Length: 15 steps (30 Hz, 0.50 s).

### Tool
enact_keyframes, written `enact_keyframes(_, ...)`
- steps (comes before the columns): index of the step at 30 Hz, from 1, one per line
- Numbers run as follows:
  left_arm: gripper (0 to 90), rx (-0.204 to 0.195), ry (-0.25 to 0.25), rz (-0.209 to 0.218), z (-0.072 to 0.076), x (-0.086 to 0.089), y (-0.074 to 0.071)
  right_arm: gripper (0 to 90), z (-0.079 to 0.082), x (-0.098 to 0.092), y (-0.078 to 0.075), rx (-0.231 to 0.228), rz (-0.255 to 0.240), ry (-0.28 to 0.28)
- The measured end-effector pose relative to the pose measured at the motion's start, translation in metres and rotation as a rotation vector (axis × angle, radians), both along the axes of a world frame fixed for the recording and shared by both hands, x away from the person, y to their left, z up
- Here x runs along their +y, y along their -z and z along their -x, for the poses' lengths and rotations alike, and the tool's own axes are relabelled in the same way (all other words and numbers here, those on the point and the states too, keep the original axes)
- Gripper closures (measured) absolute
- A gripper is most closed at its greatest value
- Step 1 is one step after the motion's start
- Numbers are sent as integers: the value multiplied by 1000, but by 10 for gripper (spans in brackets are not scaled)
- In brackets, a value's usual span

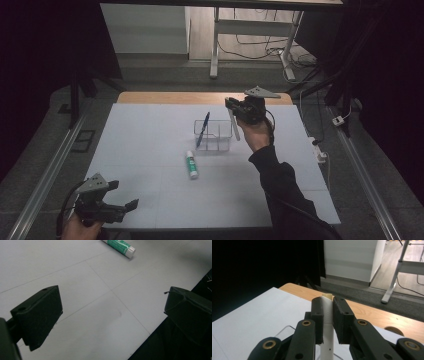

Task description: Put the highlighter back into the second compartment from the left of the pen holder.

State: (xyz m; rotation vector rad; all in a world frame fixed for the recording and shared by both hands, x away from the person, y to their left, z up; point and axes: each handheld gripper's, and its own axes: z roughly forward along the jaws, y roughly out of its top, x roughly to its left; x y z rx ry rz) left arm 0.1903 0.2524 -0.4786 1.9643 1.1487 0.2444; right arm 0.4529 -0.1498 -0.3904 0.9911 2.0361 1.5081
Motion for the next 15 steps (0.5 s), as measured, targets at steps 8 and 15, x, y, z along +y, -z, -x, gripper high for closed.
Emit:
enact_keyframes(8, 14, 1, 2, -2, 0, 0, 0, 786, -9, 19, 5, -36, -12, -9)
enact_keyframes(15, 15, 1, 3, -4, 0, 0, 0, 786, -15, 32, 8, -44, -40, -16)
